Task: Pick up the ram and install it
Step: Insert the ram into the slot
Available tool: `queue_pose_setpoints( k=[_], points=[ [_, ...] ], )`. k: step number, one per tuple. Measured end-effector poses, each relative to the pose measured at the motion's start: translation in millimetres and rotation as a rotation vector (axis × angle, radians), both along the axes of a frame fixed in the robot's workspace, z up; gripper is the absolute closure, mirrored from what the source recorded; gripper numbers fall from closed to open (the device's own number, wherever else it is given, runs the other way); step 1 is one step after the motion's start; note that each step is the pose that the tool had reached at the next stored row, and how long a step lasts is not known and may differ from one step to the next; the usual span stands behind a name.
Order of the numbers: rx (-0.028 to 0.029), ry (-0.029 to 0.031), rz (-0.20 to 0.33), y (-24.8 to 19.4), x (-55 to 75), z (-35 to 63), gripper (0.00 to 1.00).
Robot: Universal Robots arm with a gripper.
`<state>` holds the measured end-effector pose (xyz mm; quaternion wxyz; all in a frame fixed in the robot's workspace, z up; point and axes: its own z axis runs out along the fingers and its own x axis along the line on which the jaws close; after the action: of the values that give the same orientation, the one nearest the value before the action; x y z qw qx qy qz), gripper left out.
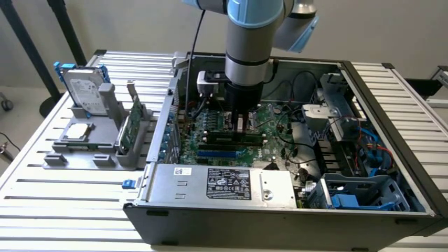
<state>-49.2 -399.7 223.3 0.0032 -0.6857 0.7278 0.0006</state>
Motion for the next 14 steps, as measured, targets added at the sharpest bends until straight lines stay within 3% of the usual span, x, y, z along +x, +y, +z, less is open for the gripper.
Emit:
queue_pose_setpoints(
  k=[1, 9, 14],
  points=[
    [0.0002, 0.0000, 0.000, 0.0, 0.0, 0.8, 0.78],
    [-0.0001, 0.0002, 0.000, -0.3, 0.0, 16.8, 0.78],
    [0.0002, 0.0001, 0.000, -0.4, 0.0, 17.7, 0.78]
  ],
)
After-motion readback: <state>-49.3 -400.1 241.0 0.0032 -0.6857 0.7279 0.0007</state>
